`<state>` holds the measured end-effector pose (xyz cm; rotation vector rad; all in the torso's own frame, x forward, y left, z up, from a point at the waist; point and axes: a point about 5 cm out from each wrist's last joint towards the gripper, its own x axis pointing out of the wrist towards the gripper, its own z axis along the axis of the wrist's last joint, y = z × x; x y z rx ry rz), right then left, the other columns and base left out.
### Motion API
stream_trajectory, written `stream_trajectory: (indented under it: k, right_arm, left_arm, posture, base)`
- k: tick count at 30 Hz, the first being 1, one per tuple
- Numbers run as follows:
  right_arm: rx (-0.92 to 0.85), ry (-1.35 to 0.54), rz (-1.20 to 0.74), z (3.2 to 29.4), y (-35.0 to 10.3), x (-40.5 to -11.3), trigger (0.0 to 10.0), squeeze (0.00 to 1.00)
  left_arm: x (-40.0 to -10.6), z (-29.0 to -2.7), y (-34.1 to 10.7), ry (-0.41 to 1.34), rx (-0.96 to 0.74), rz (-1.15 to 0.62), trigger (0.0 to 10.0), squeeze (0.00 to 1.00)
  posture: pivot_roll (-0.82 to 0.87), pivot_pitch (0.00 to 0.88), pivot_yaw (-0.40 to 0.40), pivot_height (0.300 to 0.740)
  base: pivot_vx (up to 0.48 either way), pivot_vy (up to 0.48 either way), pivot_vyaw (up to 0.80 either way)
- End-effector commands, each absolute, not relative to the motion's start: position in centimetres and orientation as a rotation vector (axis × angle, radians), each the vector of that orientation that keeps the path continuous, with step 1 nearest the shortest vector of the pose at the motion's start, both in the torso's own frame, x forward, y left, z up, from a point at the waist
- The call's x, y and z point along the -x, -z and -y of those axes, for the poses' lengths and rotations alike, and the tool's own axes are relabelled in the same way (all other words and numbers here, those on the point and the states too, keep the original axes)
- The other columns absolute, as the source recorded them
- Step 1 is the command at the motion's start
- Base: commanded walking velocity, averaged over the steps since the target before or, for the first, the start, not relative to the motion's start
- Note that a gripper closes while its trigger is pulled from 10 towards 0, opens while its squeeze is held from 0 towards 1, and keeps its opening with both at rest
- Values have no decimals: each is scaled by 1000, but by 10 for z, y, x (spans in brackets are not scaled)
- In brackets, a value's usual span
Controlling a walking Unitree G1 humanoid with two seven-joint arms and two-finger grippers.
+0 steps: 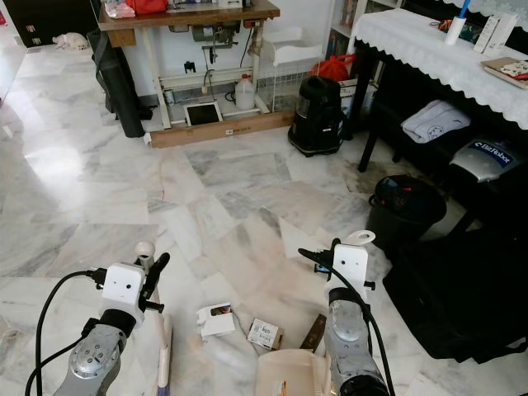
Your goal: Sweep floor
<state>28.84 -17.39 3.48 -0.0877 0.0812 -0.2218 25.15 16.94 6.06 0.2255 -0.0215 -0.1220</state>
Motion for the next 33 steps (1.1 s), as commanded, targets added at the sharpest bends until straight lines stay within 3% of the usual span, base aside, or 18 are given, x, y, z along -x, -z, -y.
stream_trajectory:
  k: [1, 19, 33]
  right_arm:
    - [65, 220, -15, 172, -48, -293, 10000, 0]
    - [123, 259, -96, 184, -38, -281, 10000, 0]
    - [101, 230, -63, 171, -38, -286, 10000, 0]
  left_arm:
    - [-255, -167, -64, 133, -220, 30, 10000, 0]
    - [-258, -164, -62, 134, -209, 29, 10000, 0]
    - [-260, -169, -62, 116, -162, 13, 10000, 0]
  posture:
    - [113, 51, -14, 740]
    - [87, 57, -21, 740]
    - [119, 43, -15, 740]
  base:
    - [0, 0, 0]
    - [0, 0, 0]
    - [0, 0, 0]
